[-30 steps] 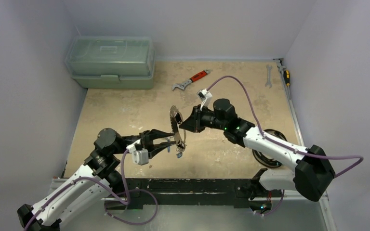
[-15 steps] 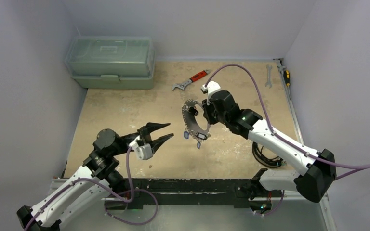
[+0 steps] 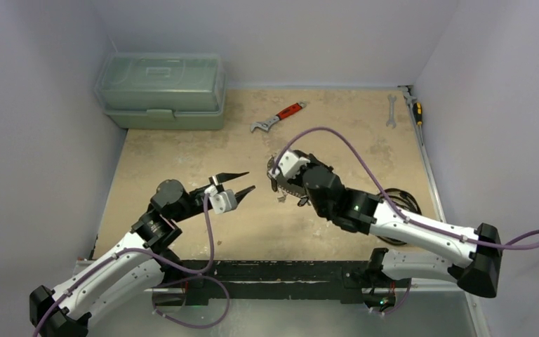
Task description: Put the keys on the keyring
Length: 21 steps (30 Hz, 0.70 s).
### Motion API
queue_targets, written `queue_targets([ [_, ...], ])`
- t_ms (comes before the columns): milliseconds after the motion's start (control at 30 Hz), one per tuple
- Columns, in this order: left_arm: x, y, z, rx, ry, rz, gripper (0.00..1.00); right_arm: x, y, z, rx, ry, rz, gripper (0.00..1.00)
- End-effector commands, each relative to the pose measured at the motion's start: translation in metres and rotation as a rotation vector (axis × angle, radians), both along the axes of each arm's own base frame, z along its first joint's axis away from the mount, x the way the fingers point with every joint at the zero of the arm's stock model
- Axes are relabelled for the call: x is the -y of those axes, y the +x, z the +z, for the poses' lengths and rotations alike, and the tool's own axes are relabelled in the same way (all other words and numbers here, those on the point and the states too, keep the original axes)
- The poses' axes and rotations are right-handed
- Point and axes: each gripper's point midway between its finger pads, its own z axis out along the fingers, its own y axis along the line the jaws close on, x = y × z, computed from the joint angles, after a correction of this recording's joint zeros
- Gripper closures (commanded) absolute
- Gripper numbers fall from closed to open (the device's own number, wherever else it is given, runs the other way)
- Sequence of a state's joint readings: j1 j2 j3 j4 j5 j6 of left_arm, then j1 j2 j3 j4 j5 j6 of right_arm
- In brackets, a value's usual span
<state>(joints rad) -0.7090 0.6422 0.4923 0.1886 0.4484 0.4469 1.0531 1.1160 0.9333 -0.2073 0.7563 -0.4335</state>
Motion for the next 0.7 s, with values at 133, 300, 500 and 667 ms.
queue_targets([
  [133, -0.014, 0.016, 0.021, 0.007, -0.083, 0.124, 0.59, -0.023, -0.033, 0.054, 0.379, -0.212, 0.358, 1.0],
  [300, -0.014, 0.006, 0.029, 0.024, -0.131, 0.083, 0.59, -0.027, -0.04, 0.036, 0.34, -0.286, 0.439, 1.0],
  [500, 0.004, -0.02, 0.029, 0.002, -0.127, -0.102, 0.61, -0.029, -0.048, 0.034, 0.385, -0.322, 0.514, 1.0],
  [667, 0.026, -0.059, 0.023, -0.075, -0.109, -0.38, 0.61, -0.036, -0.057, 0.023, 0.389, -0.377, 0.587, 1.0],
])
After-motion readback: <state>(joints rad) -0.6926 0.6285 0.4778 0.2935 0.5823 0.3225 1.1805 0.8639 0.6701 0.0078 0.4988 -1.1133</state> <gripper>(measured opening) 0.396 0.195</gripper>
